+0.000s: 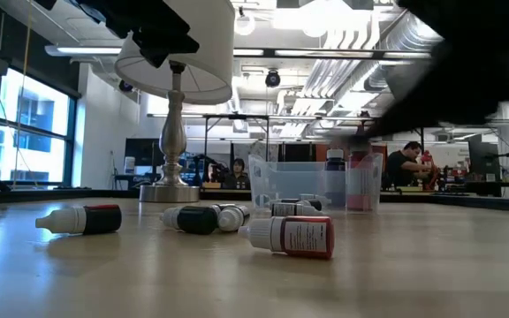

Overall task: Pick & Place food coloring
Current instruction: Put the small green food coloring bottle into the transparent bin, then put the small purple food coloring bottle into the transparent bin

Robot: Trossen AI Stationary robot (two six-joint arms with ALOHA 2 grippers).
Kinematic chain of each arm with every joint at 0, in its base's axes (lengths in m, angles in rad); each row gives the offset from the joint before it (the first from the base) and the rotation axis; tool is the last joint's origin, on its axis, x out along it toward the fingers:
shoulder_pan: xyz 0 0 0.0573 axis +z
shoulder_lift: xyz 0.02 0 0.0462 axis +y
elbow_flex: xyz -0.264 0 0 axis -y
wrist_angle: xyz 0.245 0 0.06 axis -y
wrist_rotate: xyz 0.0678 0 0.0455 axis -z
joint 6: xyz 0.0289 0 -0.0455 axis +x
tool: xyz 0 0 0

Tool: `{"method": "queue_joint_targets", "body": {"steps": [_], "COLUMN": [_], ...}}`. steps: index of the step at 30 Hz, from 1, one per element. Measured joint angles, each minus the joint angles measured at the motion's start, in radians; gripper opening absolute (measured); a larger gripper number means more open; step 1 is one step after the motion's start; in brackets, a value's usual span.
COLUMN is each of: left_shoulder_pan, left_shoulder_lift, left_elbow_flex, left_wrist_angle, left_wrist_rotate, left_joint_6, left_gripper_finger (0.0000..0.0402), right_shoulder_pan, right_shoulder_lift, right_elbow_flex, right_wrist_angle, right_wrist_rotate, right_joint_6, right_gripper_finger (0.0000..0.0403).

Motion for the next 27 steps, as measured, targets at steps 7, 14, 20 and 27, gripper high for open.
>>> {"method": "queue_joint_targets", "body": {"steps": [7,14,20,27], "left_shoulder_pan": [0.000,0.000,0.000,0.000], "left_shoulder_lift": [0.000,0.000,0.000,0.003], "left_elbow_flex": [0.000,0.001,0.001,0.001], "left_wrist_angle": [-0.001,-0.025,-0.044,-0.069], "left_wrist_rotate": [-0.024,-0.026,-0.007,-0.049], "left_joint_6": [-0.013,-0.103,-0.103,-0.098], "left_gripper_finger": [0.0158,0.0158,0.0158,0.0158], "right_shoulder_pan": [-0.312,-0.651,-0.758,-0.789], "right_shoulder_lift": [-0.208,-0.210,-0.137,-0.135], "right_elbow_flex": [0.009,0.110,0.152,0.184], "right_wrist_angle": [-0.059,-0.378,-0.445,-0.454], "right_wrist_rotate": [0.023,-0.342,-0.456,-0.520], "right_joint_6": [-0.309,-0.295,-0.373,-0.391], "right_gripper_finger": [0.0072,0.0091,0.0093,0.0092]}}
